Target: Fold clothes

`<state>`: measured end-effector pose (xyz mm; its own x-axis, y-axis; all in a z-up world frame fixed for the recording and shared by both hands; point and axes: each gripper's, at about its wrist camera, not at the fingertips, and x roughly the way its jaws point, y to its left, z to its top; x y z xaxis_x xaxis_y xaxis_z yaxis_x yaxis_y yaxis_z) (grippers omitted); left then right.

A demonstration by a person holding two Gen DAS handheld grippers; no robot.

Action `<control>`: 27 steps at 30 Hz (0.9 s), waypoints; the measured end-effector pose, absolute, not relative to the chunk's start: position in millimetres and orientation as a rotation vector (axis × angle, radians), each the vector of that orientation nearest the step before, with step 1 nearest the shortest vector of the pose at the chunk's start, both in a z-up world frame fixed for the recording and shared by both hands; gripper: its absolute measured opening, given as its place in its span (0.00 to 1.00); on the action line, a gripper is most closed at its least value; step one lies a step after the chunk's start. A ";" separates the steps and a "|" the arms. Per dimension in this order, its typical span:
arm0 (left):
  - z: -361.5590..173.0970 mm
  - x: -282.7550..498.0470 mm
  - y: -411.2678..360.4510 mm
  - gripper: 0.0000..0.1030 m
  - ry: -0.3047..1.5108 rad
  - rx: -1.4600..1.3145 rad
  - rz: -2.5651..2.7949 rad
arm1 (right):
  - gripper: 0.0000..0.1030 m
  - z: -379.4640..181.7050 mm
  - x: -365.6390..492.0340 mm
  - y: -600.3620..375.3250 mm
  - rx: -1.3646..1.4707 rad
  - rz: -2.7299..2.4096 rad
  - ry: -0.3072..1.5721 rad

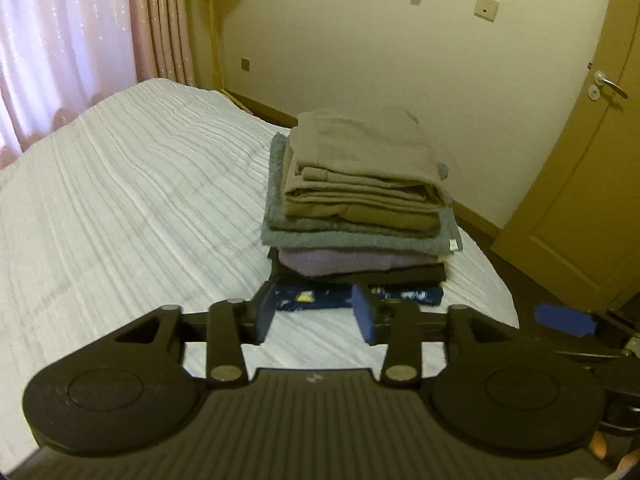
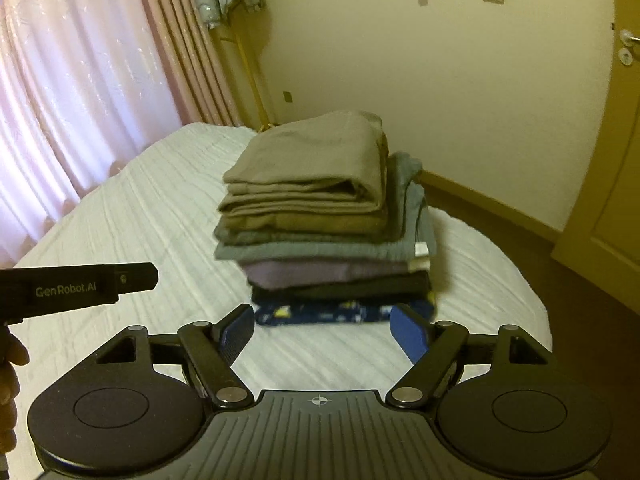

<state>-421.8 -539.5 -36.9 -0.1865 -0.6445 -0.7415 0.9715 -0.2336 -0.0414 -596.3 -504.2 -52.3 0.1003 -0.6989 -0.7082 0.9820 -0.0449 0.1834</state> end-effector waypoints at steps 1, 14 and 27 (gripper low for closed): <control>-32.2 -419.8 -530.1 0.50 0.618 0.726 -1.703 | 0.76 -45.7 -591.9 -495.0 0.758 -1.452 0.476; -14.1 -399.7 -442.5 0.65 0.543 0.713 -1.718 | 0.76 -17.9 -558.9 -406.7 0.703 -1.550 0.391; -49.9 -405.9 -413.9 0.65 0.599 0.807 -1.741 | 0.76 -35.8 -563.4 -374.3 0.819 -1.547 0.428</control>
<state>-405.9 -413.9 -49.9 -0.1956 -0.6136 -0.7650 0.9543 -0.2987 -0.0044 -563.4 -374.3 -35.8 0.0245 -0.7031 -0.7107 0.9684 -0.1597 0.1914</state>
